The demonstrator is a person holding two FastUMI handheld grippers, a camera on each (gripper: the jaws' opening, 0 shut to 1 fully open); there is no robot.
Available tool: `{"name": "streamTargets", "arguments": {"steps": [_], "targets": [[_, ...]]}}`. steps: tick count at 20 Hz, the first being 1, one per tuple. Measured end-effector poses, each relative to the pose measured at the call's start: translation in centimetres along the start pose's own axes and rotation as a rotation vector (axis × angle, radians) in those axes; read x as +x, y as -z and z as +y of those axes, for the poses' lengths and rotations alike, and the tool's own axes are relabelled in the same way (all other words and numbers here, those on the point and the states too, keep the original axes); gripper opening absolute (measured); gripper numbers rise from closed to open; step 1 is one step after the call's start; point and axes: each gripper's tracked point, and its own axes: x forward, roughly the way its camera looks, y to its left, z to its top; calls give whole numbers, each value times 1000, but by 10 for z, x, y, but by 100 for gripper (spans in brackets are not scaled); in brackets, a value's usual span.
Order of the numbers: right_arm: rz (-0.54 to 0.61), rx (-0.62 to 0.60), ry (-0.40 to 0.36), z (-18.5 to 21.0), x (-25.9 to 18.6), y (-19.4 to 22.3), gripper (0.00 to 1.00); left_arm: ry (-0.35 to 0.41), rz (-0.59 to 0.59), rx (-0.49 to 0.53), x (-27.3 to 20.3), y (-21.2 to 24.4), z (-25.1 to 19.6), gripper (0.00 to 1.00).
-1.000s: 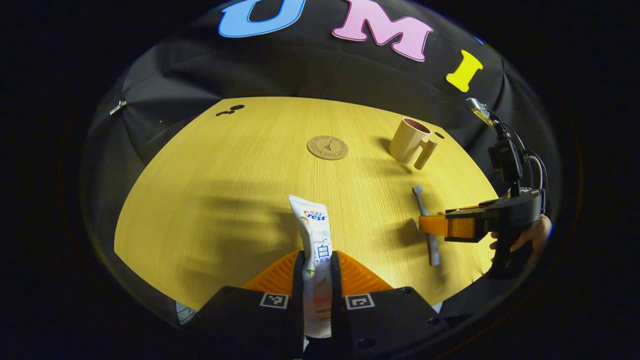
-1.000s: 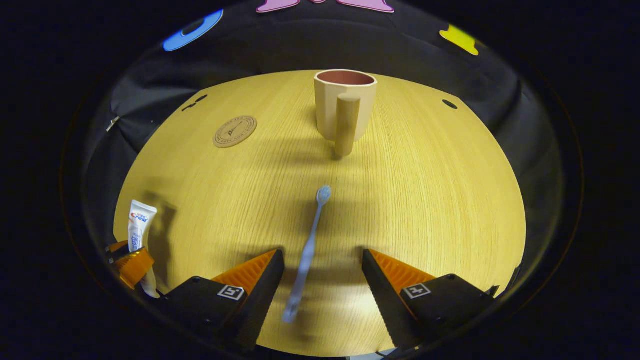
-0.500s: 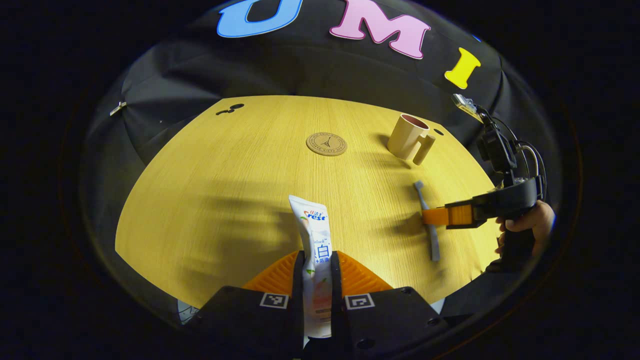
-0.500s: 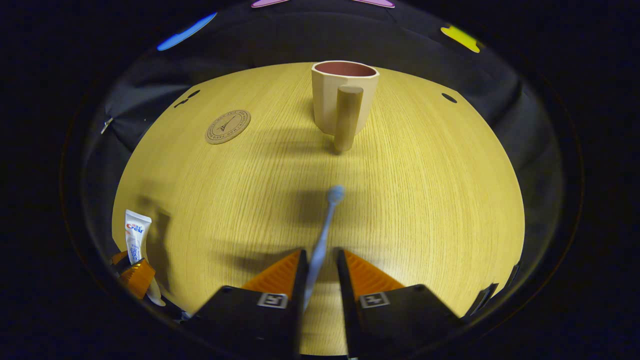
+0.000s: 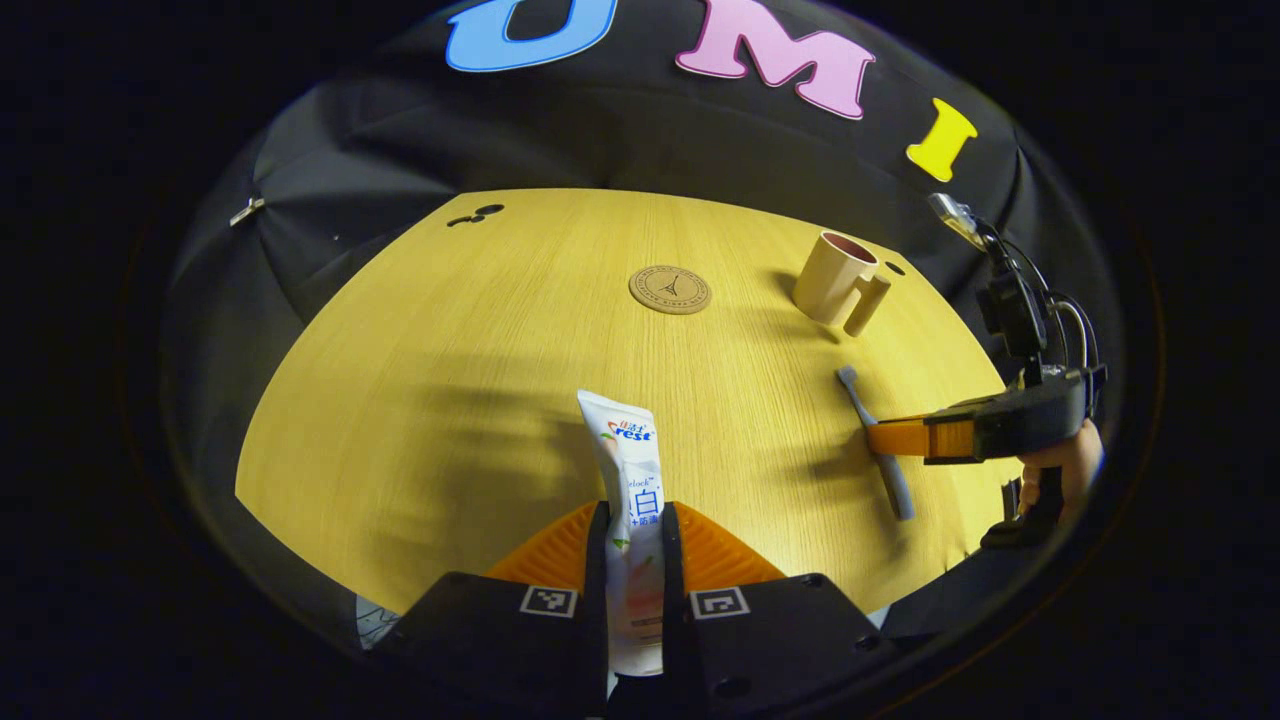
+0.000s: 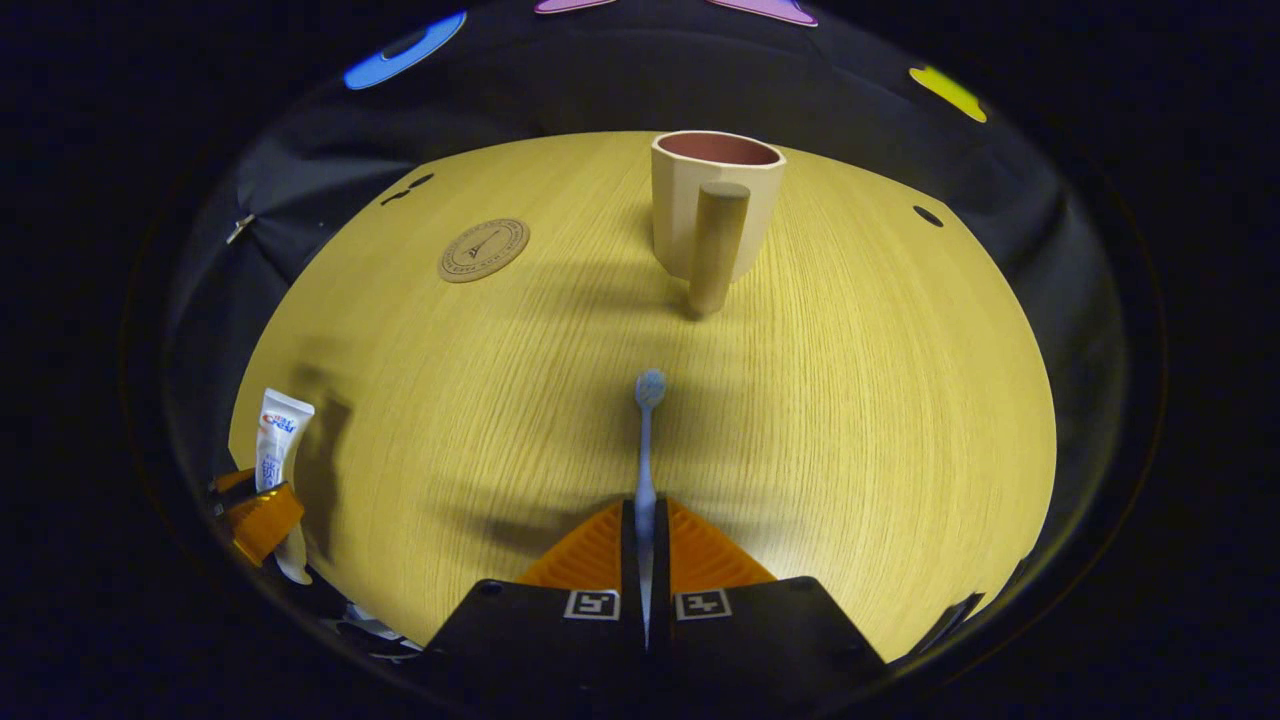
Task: Put the toothbrush and toothpaste on the desktop into the cup, then pick up the cup and place it on the coaster on the desktop.
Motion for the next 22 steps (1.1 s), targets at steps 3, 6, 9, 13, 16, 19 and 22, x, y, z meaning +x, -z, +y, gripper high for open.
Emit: {"name": "streamTargets", "arguments": {"steps": [3,6,9,13,16,19,22], "targets": [[-21,56,-12,-10,-6,-3,5,-14,-10,-6,-1,-5,1,27],[-54,85,-46,-18,-14,-12,5,-8,-36,-28,-3,-14,-6,27],[-83,74,-61,-31,-28,-20,5,2,-75,-53,-4,-32,-16,27],[-129,106,-85,-49,-44,-34,5,47,-127,-14,-4,-65,-40,27],[-174,119,-97,-66,-55,-45,5,77,-197,36,-4,-104,-63,27],[-200,138,-108,-83,-60,-56,5,126,-256,31,1,-143,-95,27],[-200,156,-139,-98,-69,-55,5,201,-306,-7,5,-184,-130,22]]}}
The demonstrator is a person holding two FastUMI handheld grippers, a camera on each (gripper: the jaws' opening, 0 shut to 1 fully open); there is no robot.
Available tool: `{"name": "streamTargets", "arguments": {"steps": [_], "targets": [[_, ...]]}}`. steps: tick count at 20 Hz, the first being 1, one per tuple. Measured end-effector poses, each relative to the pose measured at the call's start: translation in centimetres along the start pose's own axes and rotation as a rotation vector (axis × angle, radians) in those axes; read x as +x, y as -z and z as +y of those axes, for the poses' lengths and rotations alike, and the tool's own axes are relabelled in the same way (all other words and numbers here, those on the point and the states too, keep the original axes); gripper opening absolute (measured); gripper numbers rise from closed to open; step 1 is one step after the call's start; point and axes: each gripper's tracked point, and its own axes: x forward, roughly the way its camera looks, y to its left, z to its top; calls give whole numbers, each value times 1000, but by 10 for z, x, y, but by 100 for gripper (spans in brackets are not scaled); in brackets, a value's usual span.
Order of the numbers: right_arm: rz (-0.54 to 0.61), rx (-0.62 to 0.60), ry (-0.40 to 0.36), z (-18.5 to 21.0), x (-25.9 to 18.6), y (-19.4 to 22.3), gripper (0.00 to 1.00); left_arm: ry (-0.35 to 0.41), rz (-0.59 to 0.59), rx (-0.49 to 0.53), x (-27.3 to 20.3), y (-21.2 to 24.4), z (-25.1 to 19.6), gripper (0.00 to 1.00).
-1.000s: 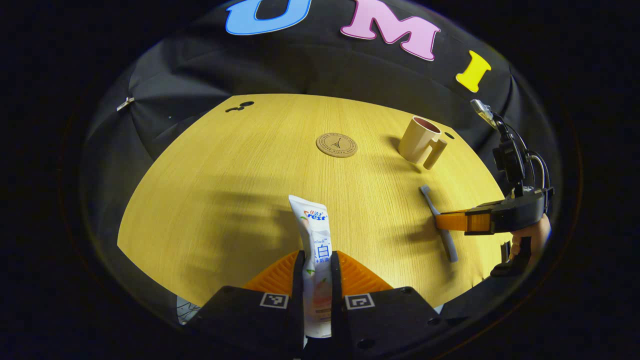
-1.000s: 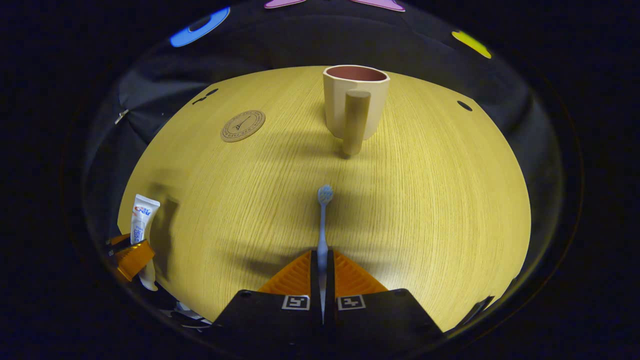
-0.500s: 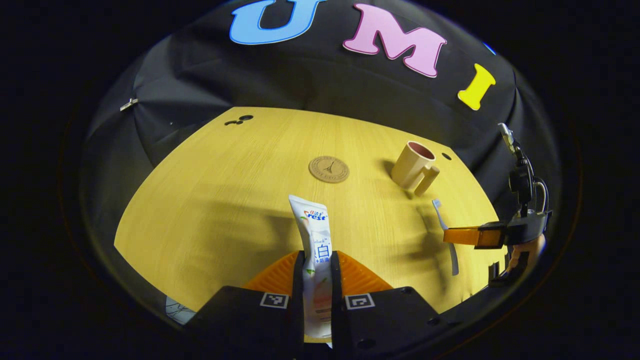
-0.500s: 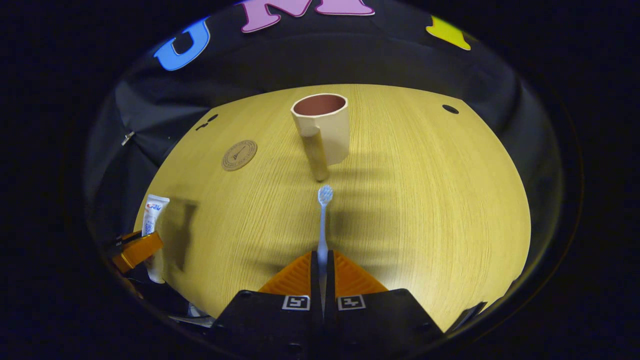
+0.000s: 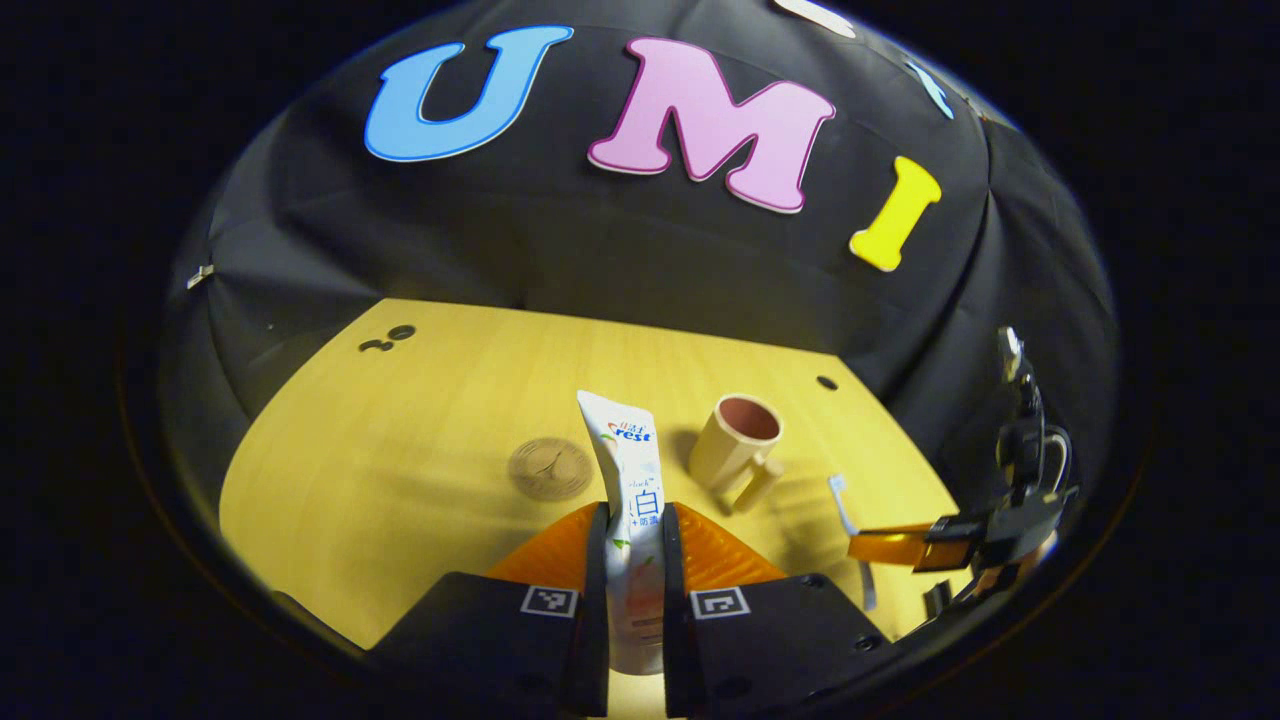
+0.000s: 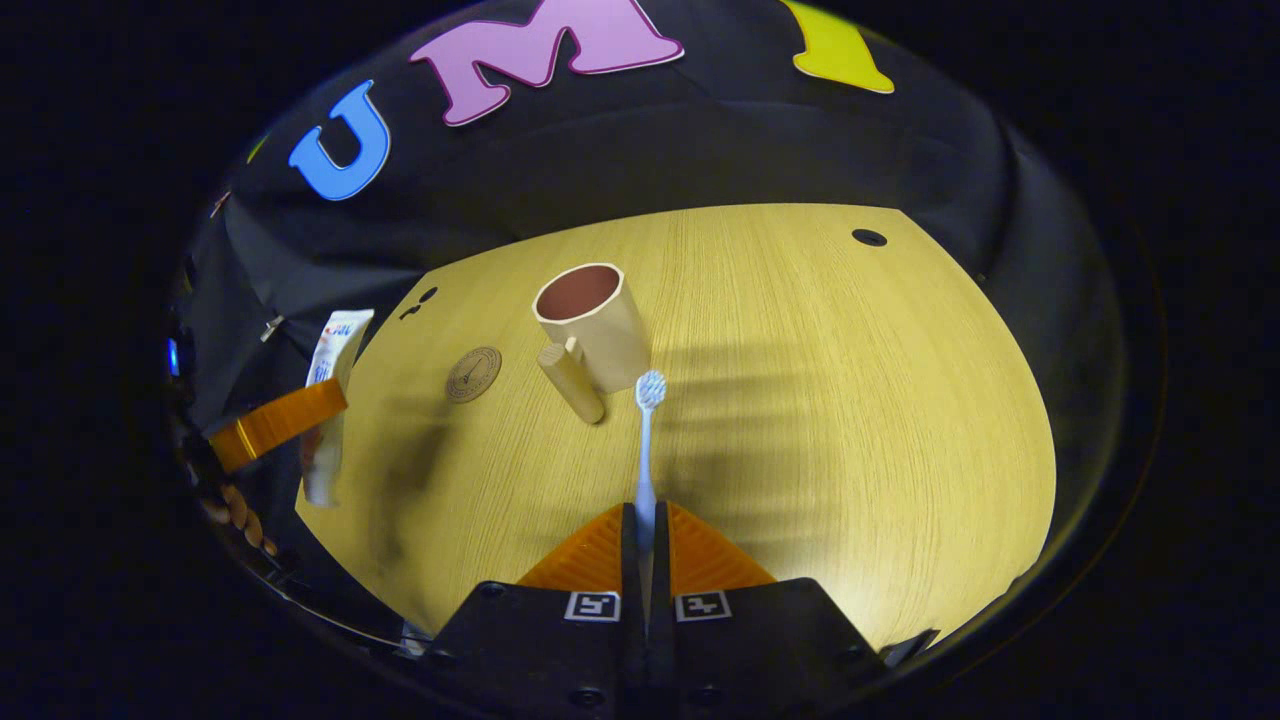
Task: Put the toothbrush and toothpaste on the desktop into the cup, then pick up the cup and place it on the coaster on the desktop.
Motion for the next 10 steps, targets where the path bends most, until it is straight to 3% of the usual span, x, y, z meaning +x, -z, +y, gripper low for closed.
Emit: {"name": "streamTargets", "arguments": {"steps": [1,3,4,10], "targets": [[-3,-2,-3,-6,-5,-3,5,17,-25,-11,8,-12,-8,27],[-18,0,-7,-18,-13,-12,5,51,-75,-18,24,-37,-23,22],[-28,4,-8,-25,-16,-18,5,63,-100,-19,33,-50,-29,27],[-59,61,-17,-47,-22,-35,5,177,-205,-39,86,-103,-69,27]]}}
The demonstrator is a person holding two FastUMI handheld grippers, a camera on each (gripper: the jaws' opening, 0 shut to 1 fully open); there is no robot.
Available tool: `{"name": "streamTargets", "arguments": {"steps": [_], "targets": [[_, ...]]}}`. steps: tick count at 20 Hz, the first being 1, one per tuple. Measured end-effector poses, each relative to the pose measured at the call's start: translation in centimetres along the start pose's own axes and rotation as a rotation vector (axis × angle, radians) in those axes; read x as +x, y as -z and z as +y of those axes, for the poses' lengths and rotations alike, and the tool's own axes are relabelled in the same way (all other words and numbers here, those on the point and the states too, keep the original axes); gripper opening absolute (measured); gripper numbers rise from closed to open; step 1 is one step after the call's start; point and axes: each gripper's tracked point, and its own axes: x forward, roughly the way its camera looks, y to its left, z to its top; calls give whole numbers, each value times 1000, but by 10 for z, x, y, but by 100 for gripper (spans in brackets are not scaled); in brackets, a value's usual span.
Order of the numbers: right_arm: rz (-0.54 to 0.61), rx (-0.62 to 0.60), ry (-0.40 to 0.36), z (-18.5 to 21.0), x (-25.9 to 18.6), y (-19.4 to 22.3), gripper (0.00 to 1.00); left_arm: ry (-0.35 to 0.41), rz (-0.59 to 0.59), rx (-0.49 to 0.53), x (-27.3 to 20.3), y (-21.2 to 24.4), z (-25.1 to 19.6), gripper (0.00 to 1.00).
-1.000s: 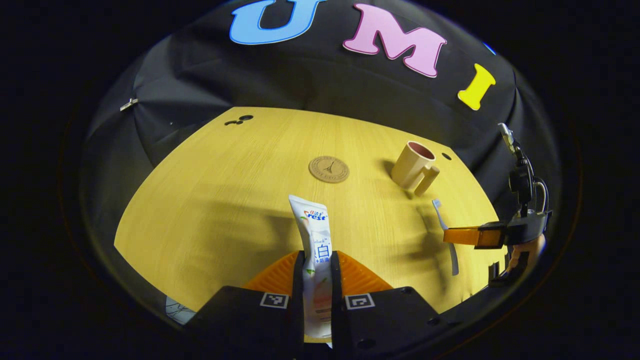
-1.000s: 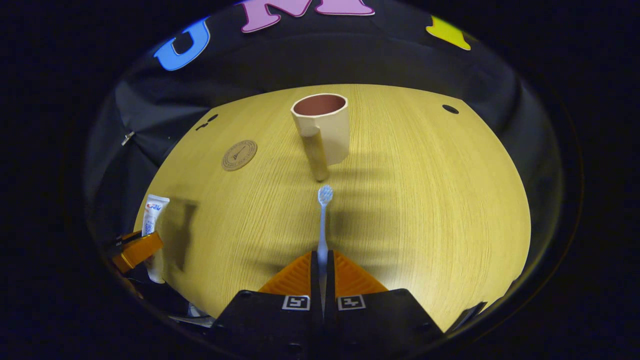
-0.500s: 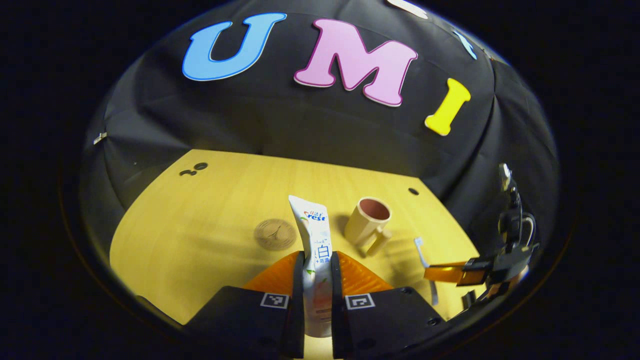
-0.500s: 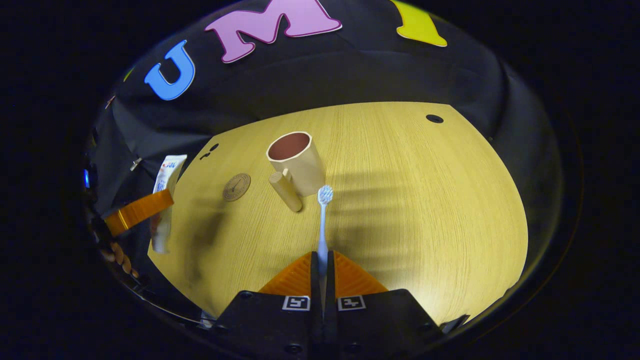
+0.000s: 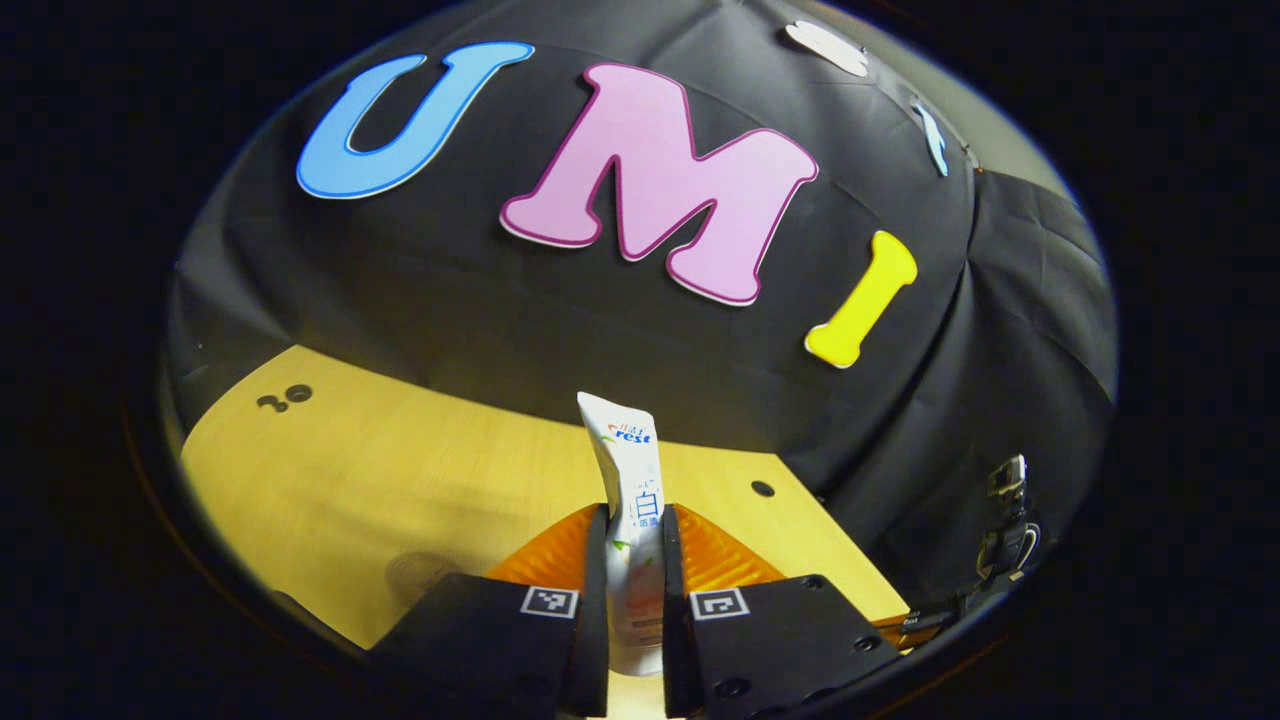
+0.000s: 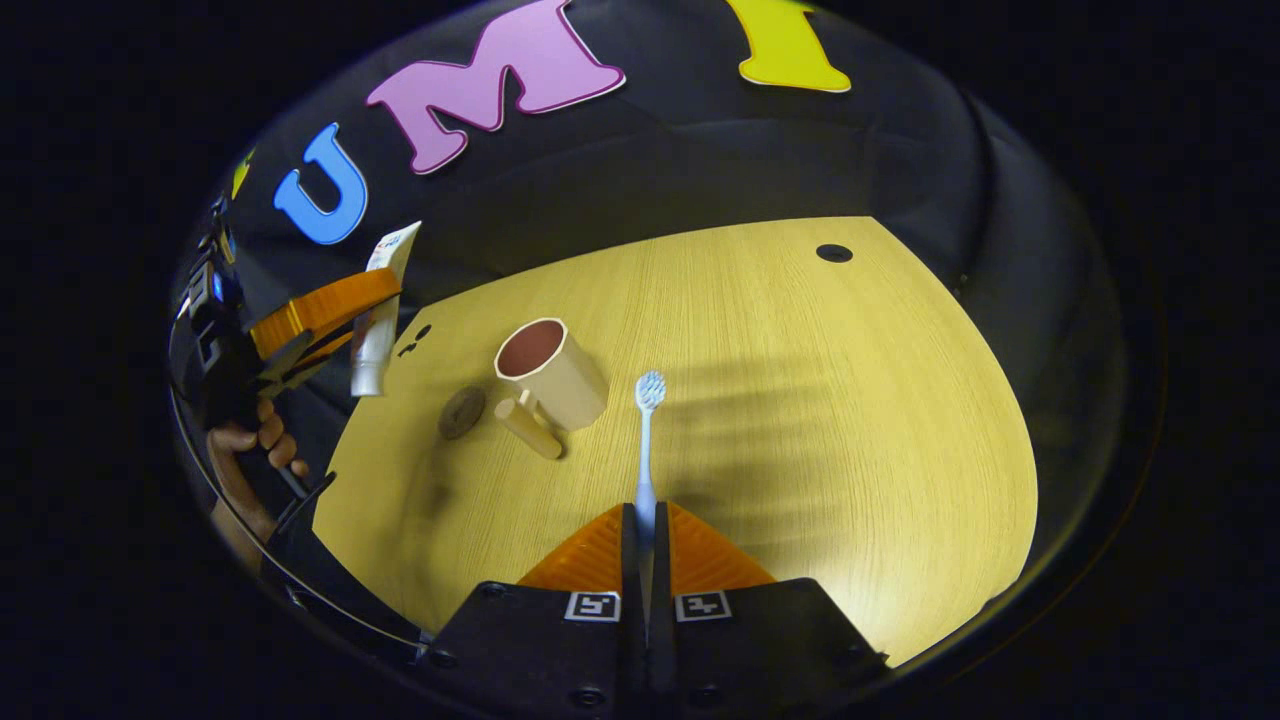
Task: Put the toothbrush and toothpaste on the desktop into the cup, then pick up the cup and place it on the coaster on the desktop.
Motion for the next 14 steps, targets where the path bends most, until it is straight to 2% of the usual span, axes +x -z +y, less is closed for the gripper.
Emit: {"name": "streamTargets", "arguments": {"steps": [7,11,14], "targets": [[-25,33,2,-16,8,-13,5,92,-44,80,75,2,-19,26],[-35,35,61,-37,26,-12,5,90,-41,113,108,28,-13,26],[-38,75,78,-43,36,-12,5,106,-32,159,116,48,-13,26]]}}
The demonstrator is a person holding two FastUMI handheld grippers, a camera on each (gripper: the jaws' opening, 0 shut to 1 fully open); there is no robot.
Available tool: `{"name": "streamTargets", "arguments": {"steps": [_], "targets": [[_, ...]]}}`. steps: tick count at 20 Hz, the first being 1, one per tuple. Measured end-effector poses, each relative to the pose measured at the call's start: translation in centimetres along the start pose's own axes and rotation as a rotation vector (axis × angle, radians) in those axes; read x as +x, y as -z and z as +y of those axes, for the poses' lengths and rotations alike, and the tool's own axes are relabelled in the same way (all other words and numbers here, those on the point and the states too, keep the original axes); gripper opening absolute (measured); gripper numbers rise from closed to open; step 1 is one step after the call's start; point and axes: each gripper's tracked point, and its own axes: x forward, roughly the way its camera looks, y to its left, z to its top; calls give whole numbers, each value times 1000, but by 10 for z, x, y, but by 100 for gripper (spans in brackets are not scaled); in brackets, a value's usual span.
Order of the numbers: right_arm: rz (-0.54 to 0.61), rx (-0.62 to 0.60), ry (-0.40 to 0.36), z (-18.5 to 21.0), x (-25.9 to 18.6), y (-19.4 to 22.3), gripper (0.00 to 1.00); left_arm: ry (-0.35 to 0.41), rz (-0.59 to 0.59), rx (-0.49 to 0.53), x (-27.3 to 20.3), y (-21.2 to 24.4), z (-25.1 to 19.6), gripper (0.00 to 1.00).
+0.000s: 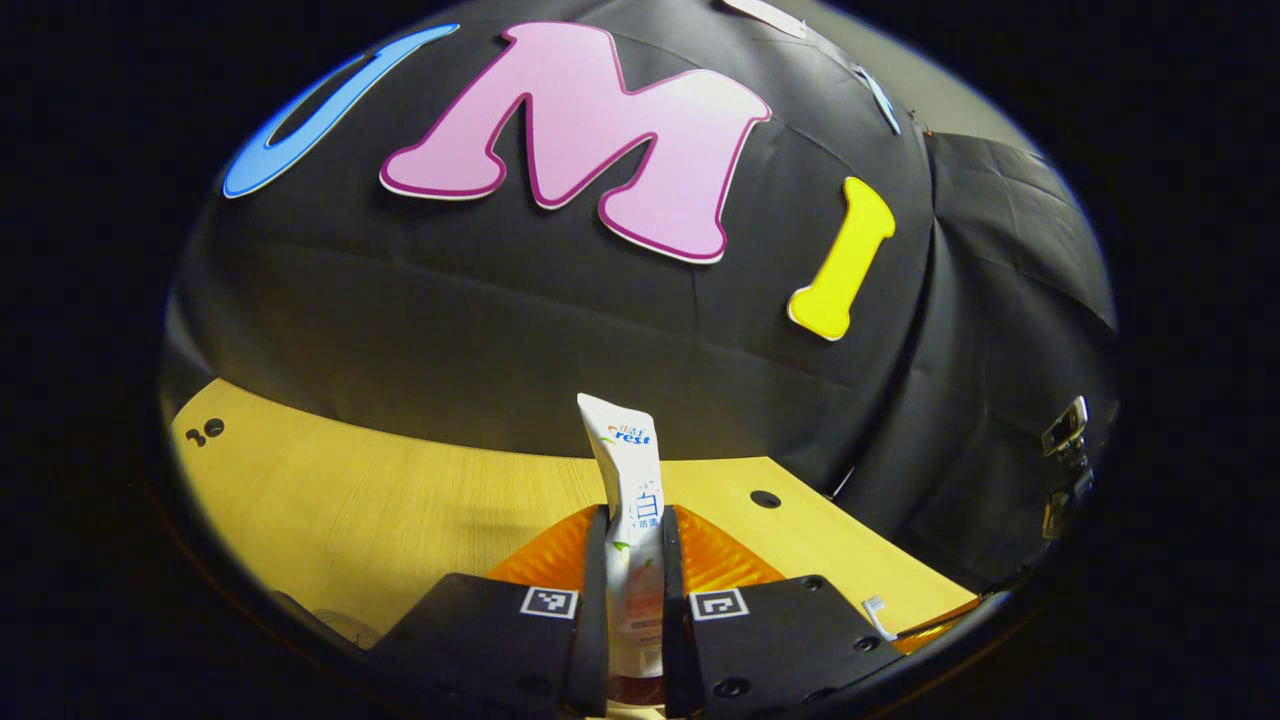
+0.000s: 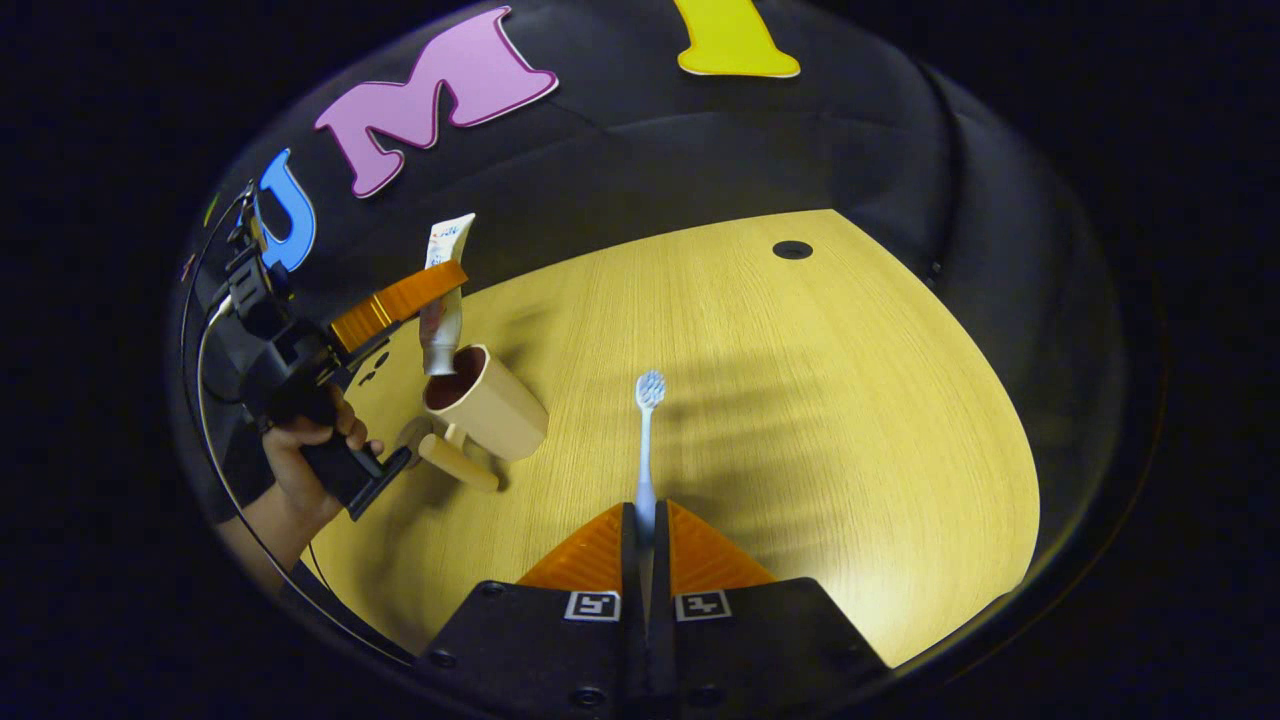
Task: Put the toothbrush and toothpaste on the desktop into the cup, then pick up the cup and place it on the coaster on the desktop.
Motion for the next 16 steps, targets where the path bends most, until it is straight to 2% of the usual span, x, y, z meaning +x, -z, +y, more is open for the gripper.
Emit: {"name": "streamTargets", "arguments": {"steps": [3,8,9,10,13,16], "targets": [[0,-13,15,-6,7,6,5,16,15,97,2,13,1,28],[-6,-28,19,-1,10,7,5,21,14,147,-17,28,7,35],[-14,-24,16,2,11,4,5,14,9,147,-20,26,9,34],[-21,-22,9,6,10,1,5,24,14,141,-26,25,7,50],[-55,-10,-25,21,14,-16,5,-27,29,119,-51,24,17,100],[-116,-24,-79,42,14,-42,5,-90,26,106,-89,21,25,100]]}}
